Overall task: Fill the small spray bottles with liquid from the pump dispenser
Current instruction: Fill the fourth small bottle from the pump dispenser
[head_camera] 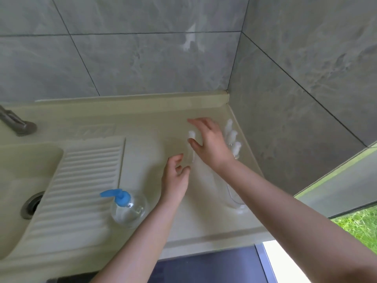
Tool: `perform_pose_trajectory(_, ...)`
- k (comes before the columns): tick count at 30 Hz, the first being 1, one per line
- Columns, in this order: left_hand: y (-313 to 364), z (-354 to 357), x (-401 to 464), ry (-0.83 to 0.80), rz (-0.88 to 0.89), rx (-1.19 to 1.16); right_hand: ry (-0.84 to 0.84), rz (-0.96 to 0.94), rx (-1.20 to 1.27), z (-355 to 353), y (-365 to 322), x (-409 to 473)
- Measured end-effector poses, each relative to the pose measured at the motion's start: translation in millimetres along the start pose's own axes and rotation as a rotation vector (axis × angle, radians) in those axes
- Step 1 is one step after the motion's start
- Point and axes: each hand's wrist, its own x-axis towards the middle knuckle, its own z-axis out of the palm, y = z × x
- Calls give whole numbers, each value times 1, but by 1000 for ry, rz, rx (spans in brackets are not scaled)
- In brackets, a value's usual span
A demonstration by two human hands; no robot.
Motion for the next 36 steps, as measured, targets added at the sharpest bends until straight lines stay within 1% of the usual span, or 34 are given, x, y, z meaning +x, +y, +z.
perform_pose_trajectory(3, 0, -7, -1, 17, -35, -12, -65, 44, -20, 15, 3, 5)
perform_pose_trajectory(6, -2, -13, -3, 32, -63, -20, -88, 110, -27, 26, 2, 6)
perform_pose_trajectory(9, 0, -15, -8, 32, -80, -24, -84, 172, -35, 28, -2, 6)
perform_pose_trajectory(14, 11, -24, -24, 11, -68, -40, -38, 170, -51, 13, -12, 1)
perform_pose_trajectory(18, 29, -33, -46, 28, 9, -119, 34, 94, 70, -21, -35, -9)
perform_pose_trajectory(20, 39, -34, -55, 39, 78, -106, 43, 72, 137, -39, -48, -14)
perform_pose_trajectory(22, 48, -39, -68, 59, 165, -65, 41, 62, 191, -58, -68, -24)
perform_pose_trajectory(25, 56, -47, -85, 91, 279, 63, 39, 48, 294, -83, -94, -40)
perform_pose_trajectory(27, 59, -54, -97, 100, 334, 117, 23, 29, 351, -97, -111, -54)
perform_pose_trajectory(33, 79, -73, -130, 86, 393, 124, 11, 8, 523, -120, -146, -90)
perform_pose_trajectory(36, 80, -83, -148, 93, 379, 131, 33, 134, 667, -116, -159, -102)
